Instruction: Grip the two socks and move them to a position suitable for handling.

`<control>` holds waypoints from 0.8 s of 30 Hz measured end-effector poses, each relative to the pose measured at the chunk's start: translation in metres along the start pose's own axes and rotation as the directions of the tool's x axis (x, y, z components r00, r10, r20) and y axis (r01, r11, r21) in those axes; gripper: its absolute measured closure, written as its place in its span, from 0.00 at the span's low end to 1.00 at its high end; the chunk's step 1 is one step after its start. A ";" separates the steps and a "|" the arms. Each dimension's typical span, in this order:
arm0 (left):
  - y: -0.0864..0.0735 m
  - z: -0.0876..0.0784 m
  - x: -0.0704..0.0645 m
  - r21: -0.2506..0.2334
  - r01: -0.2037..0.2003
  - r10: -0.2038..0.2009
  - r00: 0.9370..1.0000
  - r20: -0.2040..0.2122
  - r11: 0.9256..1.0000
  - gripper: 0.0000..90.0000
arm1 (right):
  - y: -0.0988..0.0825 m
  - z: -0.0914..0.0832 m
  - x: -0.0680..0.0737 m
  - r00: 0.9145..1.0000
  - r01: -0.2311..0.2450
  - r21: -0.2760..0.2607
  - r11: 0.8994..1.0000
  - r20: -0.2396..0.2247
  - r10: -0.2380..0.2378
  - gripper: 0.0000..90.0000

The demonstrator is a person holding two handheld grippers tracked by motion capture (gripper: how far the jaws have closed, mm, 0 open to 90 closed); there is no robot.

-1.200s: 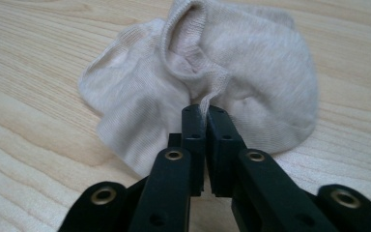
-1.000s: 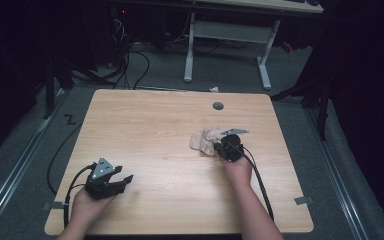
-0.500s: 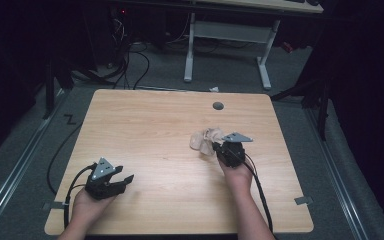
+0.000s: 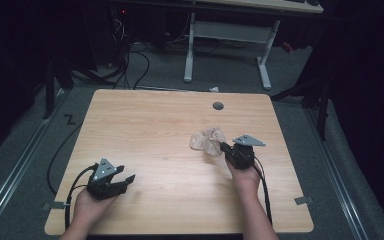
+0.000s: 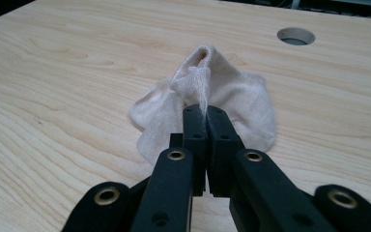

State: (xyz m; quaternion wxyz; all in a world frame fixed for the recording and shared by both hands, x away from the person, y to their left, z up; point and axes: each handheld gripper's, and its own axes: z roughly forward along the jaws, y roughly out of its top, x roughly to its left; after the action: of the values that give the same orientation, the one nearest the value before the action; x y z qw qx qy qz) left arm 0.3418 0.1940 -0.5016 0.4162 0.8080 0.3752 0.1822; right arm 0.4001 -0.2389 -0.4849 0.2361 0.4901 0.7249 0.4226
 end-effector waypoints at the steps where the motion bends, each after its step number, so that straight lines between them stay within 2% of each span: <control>1: 0.000 0.000 0.000 0.000 0.001 -0.001 1.000 -0.001 1.000 0.50 | 0.000 -0.002 -0.001 1.000 -0.005 -0.003 1.000 0.002 0.005 0.98; 6: -0.001 -0.001 0.002 -0.004 0.012 -0.012 1.000 -0.001 1.000 0.50 | 0.003 -0.010 -0.003 1.000 -0.003 -0.032 0.999 0.005 0.004 0.98; 15: -0.001 -0.001 0.004 -0.007 0.019 -0.019 1.000 0.006 1.000 0.50 | 0.011 -0.025 0.002 1.000 0.021 -0.084 0.996 0.001 -0.021 0.98; 21: -0.001 0.000 0.001 -0.002 0.010 -0.010 1.000 0.008 1.000 0.50 | 0.014 -0.036 0.004 1.000 0.028 -0.116 0.993 -0.005 -0.029 0.98; 24: -0.001 -0.002 0.001 -0.009 0.011 -0.011 1.000 0.008 1.000 0.50 | 0.016 -0.042 0.007 0.999 0.047 -0.132 0.990 -0.006 -0.048 0.98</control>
State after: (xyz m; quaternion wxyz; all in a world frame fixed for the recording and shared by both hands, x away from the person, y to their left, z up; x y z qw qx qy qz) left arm 0.3411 0.1959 -0.5013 0.4221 0.8049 0.3770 0.1784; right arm 0.3736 -0.2458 -0.4482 0.2746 0.4540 0.7080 0.4660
